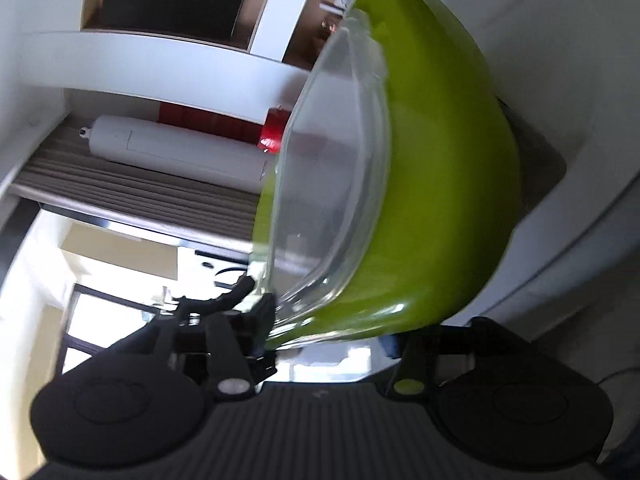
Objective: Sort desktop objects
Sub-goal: 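Carry the lid over the dark box with both tools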
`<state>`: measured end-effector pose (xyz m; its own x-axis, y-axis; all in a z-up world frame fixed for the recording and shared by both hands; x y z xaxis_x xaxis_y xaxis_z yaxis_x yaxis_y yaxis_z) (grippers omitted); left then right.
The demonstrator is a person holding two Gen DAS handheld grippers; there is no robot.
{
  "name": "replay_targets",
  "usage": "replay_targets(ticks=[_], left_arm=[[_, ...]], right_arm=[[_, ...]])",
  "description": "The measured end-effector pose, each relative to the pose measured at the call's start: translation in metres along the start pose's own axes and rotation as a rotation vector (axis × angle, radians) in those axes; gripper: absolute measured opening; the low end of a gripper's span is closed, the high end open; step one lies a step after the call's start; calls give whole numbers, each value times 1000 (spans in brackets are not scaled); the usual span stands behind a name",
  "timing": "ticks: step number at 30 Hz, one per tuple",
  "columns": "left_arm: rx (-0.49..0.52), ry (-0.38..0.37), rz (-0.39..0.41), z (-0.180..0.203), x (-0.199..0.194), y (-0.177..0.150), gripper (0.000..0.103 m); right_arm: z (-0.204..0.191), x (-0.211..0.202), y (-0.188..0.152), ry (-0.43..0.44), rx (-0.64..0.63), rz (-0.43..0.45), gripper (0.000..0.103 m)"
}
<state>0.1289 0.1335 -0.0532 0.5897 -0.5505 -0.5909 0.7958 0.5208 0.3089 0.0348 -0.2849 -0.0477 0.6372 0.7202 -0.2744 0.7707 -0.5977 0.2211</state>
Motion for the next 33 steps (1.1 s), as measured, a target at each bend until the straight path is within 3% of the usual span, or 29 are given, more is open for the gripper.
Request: replay_targets(ticks=[4,9,13,16,18,23,27,28,30,33], left_arm=[[-6,-10,-55,-2,-2,-3,93],[18,5,-75,-10,-19,-5,94],[52,27,-55,-12,-39,2,95],[87,53,-52,-10,-51,5,95],[112,82,-47,-12,-60,5,96],[158,132,-35,-16,-89,8,96],[191,155,17,-3,-101,32,99],[202,167,24,-1,-98,41,100],[217,198,7,4,-81,58,100],[229,257,-63,1,-48,79,100]], right_arm=[[-2,-19,4,8,-9,-45,71],[-6,-50,10,-47,-137,-130,71],[-15,-87,21,-117,-259,-84,71],[-33,-105,32,-178,-355,3,71],[-43,-110,40,-225,-406,42,76],[-39,-82,54,-296,-397,-3,76],[-22,-57,67,-318,-345,-80,72],[-16,-51,70,-310,-314,-98,71],[-10,-44,77,-247,-238,-116,55],[-12,-49,85,-230,-231,-109,52]])
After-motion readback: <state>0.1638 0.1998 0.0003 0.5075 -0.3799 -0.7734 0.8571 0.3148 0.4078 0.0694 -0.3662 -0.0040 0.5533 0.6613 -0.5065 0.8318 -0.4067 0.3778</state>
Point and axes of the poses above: each gripper's, at about its wrist camera, not at the fingertips, and x roughly the way its jaws point, z to its right, y to its top, the point moved 3 cm from there along x, roughly the way its jaws point, and after that the axes turned 3 degrees about -x, right-handed, at the moved point
